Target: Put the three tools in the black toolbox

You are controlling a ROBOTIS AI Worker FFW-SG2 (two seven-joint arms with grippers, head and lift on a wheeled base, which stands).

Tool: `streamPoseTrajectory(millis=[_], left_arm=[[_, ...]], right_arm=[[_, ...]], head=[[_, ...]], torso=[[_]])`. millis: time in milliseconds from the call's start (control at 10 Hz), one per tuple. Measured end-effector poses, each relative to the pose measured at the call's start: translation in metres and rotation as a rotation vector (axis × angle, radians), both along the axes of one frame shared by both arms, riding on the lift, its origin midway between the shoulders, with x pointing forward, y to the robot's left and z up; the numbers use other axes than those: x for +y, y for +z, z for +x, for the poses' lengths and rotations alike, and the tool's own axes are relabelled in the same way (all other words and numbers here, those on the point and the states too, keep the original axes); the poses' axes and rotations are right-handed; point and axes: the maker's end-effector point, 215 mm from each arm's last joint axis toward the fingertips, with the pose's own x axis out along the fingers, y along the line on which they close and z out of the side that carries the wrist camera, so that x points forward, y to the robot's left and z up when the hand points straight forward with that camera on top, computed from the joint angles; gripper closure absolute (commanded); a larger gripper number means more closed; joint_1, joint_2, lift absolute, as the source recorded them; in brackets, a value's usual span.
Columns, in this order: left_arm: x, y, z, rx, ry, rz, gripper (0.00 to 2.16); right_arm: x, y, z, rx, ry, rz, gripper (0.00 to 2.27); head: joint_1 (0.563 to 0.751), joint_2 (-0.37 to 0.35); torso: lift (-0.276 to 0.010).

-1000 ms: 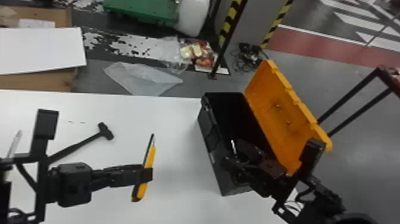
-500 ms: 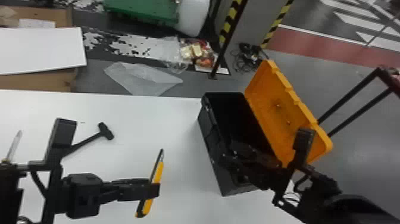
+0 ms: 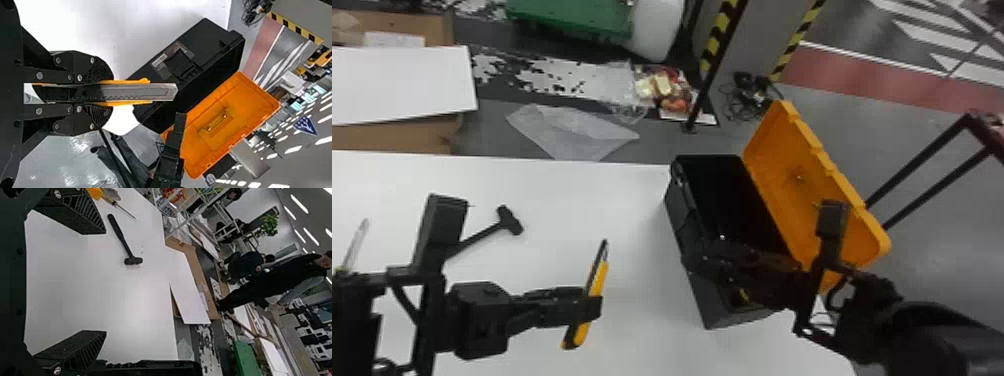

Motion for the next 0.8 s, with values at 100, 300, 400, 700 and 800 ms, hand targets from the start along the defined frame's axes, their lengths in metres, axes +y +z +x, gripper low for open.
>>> streamPoseTrajectory(millis=[100, 300, 400, 700, 800], left_arm=[[-0.002, 0.004, 0.001, -0.008, -0.004, -0.017, 1.00], [-0.007, 0.014, 0.003, -0.012, -0.013, -0.084, 1.00], [-0.008, 0.016, 0.003, 0.000, -0.015, -0.111, 1.00], [-0.013, 0.018, 0.008, 0.018, -0.024, -0.162, 1.00], [-0.014, 0.018, 0.009, 0.014, -0.024, -0.165, 1.00]], right_arm=[[0.004, -0.002, -0.002, 0.013, 0.012, 0.001, 0.09], [0.013, -0.003, -0.003, 0.027, 0.030, 0.006, 0.09], [0.016, -0.001, -0.002, 0.033, 0.038, 0.007, 0.09], [0.027, 0.000, -0.009, 0.063, 0.064, 0.005, 0.09], [0.032, 0.001, -0.014, 0.078, 0.077, 0.004, 0.09]], head=[[0.695, -0.350], [0.695, -0.350], [0.695, -0.350], [0.695, -0.350], [0.695, -0.350]], torso=[[-0.055], [-0.055], [-0.055], [-0.055], [-0.055]])
